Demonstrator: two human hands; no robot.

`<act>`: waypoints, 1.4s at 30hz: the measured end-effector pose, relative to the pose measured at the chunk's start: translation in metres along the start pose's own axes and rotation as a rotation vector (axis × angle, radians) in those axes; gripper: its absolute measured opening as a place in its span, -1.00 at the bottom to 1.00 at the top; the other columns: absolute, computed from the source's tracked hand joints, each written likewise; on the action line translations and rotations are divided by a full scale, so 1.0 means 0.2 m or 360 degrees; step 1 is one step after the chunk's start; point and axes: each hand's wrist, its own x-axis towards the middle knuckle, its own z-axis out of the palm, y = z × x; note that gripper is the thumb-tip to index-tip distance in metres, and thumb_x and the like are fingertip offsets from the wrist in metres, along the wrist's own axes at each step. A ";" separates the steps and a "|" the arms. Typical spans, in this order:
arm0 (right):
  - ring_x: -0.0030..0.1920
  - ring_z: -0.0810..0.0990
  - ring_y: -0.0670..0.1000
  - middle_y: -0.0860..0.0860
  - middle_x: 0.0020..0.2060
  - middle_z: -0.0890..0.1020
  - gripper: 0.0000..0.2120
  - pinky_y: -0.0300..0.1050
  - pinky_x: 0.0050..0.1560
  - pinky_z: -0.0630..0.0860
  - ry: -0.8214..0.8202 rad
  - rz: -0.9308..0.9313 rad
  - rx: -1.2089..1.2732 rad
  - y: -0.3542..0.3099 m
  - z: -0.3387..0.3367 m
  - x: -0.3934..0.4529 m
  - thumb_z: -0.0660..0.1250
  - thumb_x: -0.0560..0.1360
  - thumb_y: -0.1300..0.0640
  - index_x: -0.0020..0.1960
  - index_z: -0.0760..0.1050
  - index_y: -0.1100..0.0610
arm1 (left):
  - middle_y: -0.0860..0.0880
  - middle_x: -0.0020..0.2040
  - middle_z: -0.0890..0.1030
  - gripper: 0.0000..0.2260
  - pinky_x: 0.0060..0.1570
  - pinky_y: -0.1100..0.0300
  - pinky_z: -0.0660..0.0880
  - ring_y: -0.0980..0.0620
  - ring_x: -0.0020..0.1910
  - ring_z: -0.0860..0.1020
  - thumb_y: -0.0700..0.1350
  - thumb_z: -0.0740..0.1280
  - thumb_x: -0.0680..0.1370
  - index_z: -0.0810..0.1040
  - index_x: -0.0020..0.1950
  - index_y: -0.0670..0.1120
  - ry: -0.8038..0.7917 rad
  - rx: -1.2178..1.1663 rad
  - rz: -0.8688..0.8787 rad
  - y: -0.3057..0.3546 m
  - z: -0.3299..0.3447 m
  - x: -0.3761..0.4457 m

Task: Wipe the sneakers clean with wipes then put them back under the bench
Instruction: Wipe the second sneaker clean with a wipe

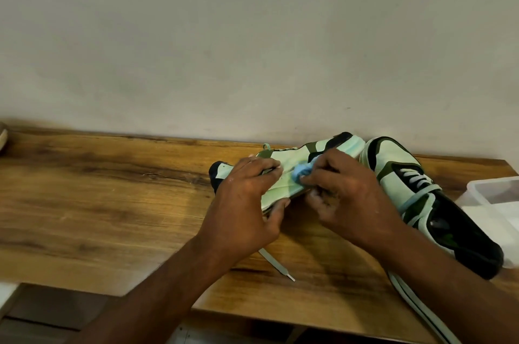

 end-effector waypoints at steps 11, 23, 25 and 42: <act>-0.04 0.57 0.02 0.07 -0.03 0.57 -0.76 -0.17 -0.07 0.57 0.0054 0.0058 -0.0039 -0.05 0.03 -0.01 0.49 0.38 0.31 0.04 0.71 0.22 | 0.01 0.23 0.66 -0.53 0.21 0.10 0.57 0.02 0.27 0.56 -0.02 0.52 0.41 0.69 0.29 -0.14 0.0006 0.0057 0.0029 -0.01 -0.03 0.00; -0.10 0.57 -0.05 0.02 -0.04 0.58 -0.69 -0.31 -0.11 0.57 0.0268 0.0222 0.0059 0.00 -0.03 -0.04 0.55 0.37 0.37 0.09 0.71 0.21 | 0.03 0.24 0.66 -0.53 0.31 0.16 0.49 0.05 0.29 0.56 -0.03 0.52 0.40 0.69 0.29 -0.13 0.0007 0.0128 0.0154 -0.14 -0.17 -0.07; -0.08 0.58 -0.03 0.03 -0.02 0.57 -0.66 -0.17 -0.13 0.62 0.0244 0.0192 0.0090 -0.01 -0.01 -0.04 0.54 0.37 0.38 0.14 0.70 0.22 | 0.01 0.25 0.67 -0.51 0.34 0.13 0.49 0.04 0.29 0.56 -0.04 0.54 0.38 0.68 0.30 -0.14 0.0051 0.0166 0.0136 -0.15 -0.18 -0.08; -0.17 0.55 -0.08 -0.01 -0.11 0.57 -0.71 -0.25 -0.20 0.54 0.0172 0.0180 0.0193 -0.02 -0.02 -0.01 0.53 0.40 0.38 0.08 0.73 0.16 | 0.00 0.28 0.66 -0.46 0.29 0.01 0.55 -0.01 0.30 0.55 -0.04 0.64 0.41 0.64 0.37 -0.07 0.0034 0.0188 0.0052 -0.02 0.00 0.05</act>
